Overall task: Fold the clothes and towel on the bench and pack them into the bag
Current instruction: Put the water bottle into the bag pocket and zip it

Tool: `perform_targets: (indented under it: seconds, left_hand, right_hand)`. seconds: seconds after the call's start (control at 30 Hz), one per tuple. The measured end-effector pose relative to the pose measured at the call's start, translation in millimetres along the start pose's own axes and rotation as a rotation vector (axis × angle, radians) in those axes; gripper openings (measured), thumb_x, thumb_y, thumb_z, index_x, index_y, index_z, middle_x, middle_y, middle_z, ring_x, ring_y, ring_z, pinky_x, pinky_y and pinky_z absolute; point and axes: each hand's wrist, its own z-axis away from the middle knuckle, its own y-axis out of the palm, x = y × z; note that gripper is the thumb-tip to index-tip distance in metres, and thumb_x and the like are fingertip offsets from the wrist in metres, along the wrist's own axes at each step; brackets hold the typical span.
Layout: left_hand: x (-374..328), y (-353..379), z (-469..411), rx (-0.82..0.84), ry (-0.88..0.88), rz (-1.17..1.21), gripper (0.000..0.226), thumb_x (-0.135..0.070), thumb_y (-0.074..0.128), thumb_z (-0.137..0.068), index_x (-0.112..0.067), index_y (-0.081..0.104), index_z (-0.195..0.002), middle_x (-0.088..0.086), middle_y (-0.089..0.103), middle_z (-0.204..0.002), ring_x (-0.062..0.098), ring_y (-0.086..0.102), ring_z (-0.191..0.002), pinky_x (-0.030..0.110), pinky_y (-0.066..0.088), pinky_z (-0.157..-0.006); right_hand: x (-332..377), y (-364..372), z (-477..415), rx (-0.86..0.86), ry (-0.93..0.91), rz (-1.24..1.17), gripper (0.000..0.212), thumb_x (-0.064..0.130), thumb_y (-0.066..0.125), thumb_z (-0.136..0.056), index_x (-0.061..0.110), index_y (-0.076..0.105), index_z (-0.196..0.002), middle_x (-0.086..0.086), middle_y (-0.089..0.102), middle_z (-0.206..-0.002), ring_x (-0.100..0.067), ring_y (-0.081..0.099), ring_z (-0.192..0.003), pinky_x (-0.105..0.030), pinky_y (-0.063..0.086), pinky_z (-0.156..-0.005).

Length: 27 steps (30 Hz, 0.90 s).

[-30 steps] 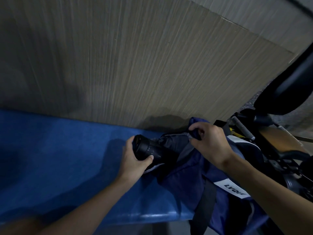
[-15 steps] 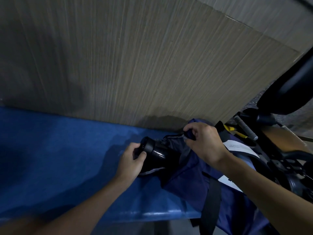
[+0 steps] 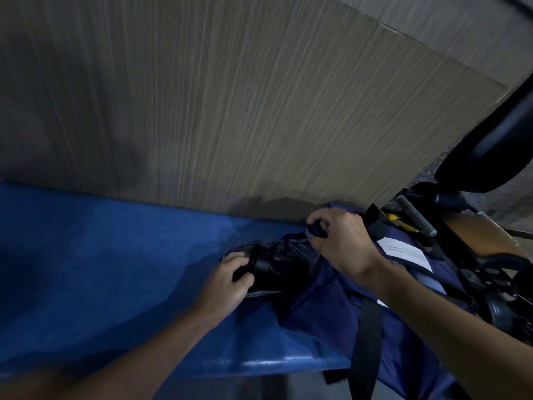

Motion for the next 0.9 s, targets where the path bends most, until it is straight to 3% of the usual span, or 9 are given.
perform_targets:
  seconds: [0.1,0.23,0.37,0.47,0.63,0.7,0.8,0.9]
  left_hand:
    - [0.8,0.7,3.5,0.111,0.042,-0.052,0.027,-0.009,0.056,-0.089,-0.015,0.071,-0.111,-0.023,0.054,-0.120,-0.010,0.052,-0.109,0.004,0.035,-0.084]
    - [0.8,3.6,7.7,0.207,0.063,-0.158,0.042,-0.015,0.051,-0.094,-0.018,0.061,-0.135,-0.029,0.038,-0.140,-0.013,0.040,-0.122,0.003,0.029,-0.098]
    - [-3.6,2.5,7.8,0.273,0.050,-0.155,0.043,-0.014,0.050,-0.094,-0.021,0.059,-0.136,-0.031,0.034,-0.141,-0.010,0.038,-0.125,-0.003,0.026,-0.091]
    - [-7.9,2.1,7.9,0.268,0.062,-0.079,0.044,-0.013,0.052,-0.094,-0.027,0.059,-0.135,-0.035,0.041,-0.134,-0.017,0.040,-0.122,0.008,0.034,-0.102]
    - [-8.6,-0.5,9.6,0.229,0.136,-0.039,0.059,-0.012,0.055,-0.093,-0.031,0.044,-0.148,-0.031,0.036,-0.145,-0.019,0.028,-0.133,0.001,0.020,-0.104]
    - [-9.5,-6.6,12.2,0.206,0.142,-0.019,0.058,-0.010,0.054,-0.093,-0.031,0.045,-0.146,-0.033,0.038,-0.142,-0.019,0.032,-0.131,0.002,0.024,-0.104]
    - [-10.5,-25.0,18.2,0.108,0.108,0.045,0.051,-0.015,0.053,-0.086,-0.026,0.060,-0.135,-0.028,0.053,-0.133,-0.009,0.046,-0.126,0.015,0.035,-0.106]
    - [-8.0,-45.7,22.6,-0.095,0.061,0.110,0.034,-0.017,0.050,-0.076,-0.022,0.073,-0.100,-0.012,0.065,-0.116,-0.006,0.058,-0.109,0.011,0.041,-0.094]
  right_hand:
    - [-1.6,1.6,2.3,0.010,-0.001,0.021,0.028,0.005,0.071,-0.082,0.010,0.069,-0.109,0.011,0.047,-0.077,-0.002,0.043,-0.066,-0.002,0.034,-0.057]
    - [-2.4,4.1,5.4,0.026,0.003,0.029,0.030,0.004,0.071,-0.082,0.012,0.068,-0.110,0.006,0.050,-0.084,-0.005,0.044,-0.071,-0.003,0.034,-0.057]
    - [-2.4,6.8,7.9,0.049,-0.012,0.011,0.029,0.001,0.071,-0.081,0.009,0.069,-0.109,0.006,0.049,-0.082,0.000,0.042,-0.062,-0.001,0.034,-0.058]
    - [-4.4,8.7,10.9,0.039,0.014,-0.004,0.031,0.003,0.072,-0.080,0.012,0.068,-0.110,0.005,0.049,-0.083,0.000,0.041,-0.064,-0.003,0.032,-0.056]
    - [4.7,8.2,8.4,0.012,-0.006,-0.019,0.029,0.004,0.071,-0.081,0.011,0.069,-0.109,0.007,0.049,-0.079,-0.004,0.042,-0.067,-0.008,0.033,-0.059]
    - [11.3,6.7,5.8,0.002,-0.029,-0.047,0.028,0.003,0.071,-0.082,0.009,0.068,-0.109,0.015,0.043,-0.074,0.001,0.042,-0.063,-0.004,0.035,-0.059]
    - [27.6,9.8,-1.5,-0.015,-0.070,-0.106,0.025,0.003,0.070,-0.083,0.010,0.068,-0.107,0.021,0.041,-0.075,0.005,0.044,-0.063,-0.002,0.034,-0.059]
    - [50.3,18.7,-10.2,-0.038,-0.119,-0.162,0.019,0.007,0.073,-0.082,0.014,0.069,-0.099,0.018,0.045,-0.070,0.006,0.050,-0.063,-0.005,0.035,-0.058]
